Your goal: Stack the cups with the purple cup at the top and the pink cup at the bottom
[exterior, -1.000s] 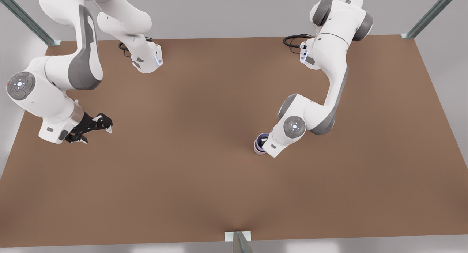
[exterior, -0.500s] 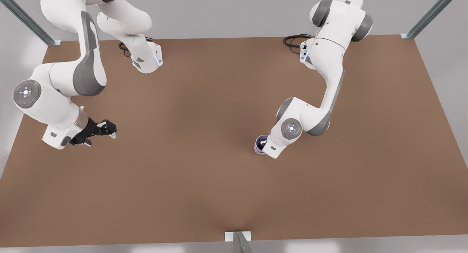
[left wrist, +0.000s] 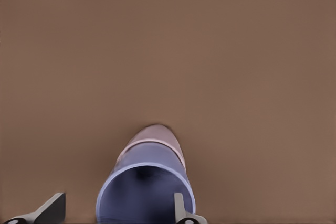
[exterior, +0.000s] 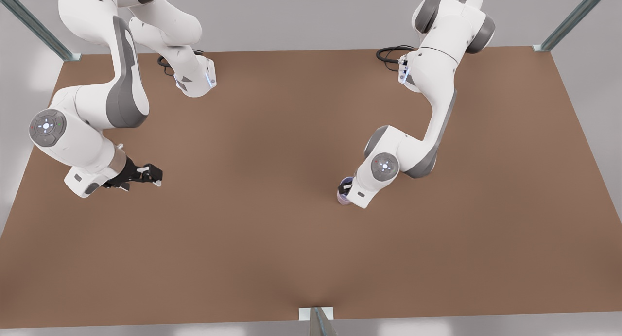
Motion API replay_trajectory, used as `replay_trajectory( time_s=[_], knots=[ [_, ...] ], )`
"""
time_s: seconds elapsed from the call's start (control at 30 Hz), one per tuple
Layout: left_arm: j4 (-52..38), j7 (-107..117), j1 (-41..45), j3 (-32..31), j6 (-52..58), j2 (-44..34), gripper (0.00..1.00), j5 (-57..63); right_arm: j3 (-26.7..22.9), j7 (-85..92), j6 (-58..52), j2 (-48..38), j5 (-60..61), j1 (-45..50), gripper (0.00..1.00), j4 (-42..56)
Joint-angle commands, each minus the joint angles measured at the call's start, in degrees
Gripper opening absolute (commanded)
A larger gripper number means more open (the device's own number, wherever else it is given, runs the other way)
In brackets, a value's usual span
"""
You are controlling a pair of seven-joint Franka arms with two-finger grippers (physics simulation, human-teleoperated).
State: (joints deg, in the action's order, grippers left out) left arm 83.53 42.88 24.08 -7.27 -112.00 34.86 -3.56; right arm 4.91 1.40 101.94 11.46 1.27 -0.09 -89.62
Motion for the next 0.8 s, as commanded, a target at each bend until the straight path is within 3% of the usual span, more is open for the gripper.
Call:
replay_trajectory(
  time_s=[0.0, 0.2, 0.23, 0.27, 0.3, 0.37, 0.6, 0.77],
  knots=[
    [0.0, 3.3, 0.0, 0.0, 0.4, -0.1, 1.00, 0.1, 0.0, -10.0, 0.0, 0.0, 0.1, 0.0, 1.00, 0.1],
    [0.0, 3.3, -0.1, 0.0, 0.6, -0.2, 1.00, 0.2, 0.0, -9.9, 0.1, 0.1, 0.1, 0.0, 1.00, 0.0],
    [0.0, 3.4, -0.1, 0.0, 0.3, -0.1, 0.95, 0.2, 0.0, -9.9, 0.1, 0.1, 0.1, 0.0, 1.00, 0.0],
    [0.0, 3.3, -0.1, 0.0, 0.3, -0.1, 0.54, 0.2, 0.0, -9.9, 0.2, 0.1, 0.1, 0.0, 1.00, 0.0],
    [0.0, 3.3, -0.1, 0.0, -0.1, 0.0, 0.41, 0.2, 0.0, -9.8, 0.2, 0.1, 0.1, 0.0, 1.00, 0.0],
    [0.1, 3.3, -0.1, 0.1, -0.4, 0.1, 0.31, 0.2, 0.0, -9.8, 0.1, 0.1, 0.1, -0.1, 1.00, 0.1],
    [0.1, 3.3, -0.1, 0.0, -0.5, 0.0, 0.21, 0.3, -0.1, -9.2, -0.1, 0.1, 0.1, -0.3, 1.00, 0.0],
    [0.1, 3.3, -0.1, 0.0, -0.4, 0.0, 0.21, 0.3, -0.1, -9.2, 0.0, 0.1, 0.1, -0.3, 1.00, -0.1]
  ],
)
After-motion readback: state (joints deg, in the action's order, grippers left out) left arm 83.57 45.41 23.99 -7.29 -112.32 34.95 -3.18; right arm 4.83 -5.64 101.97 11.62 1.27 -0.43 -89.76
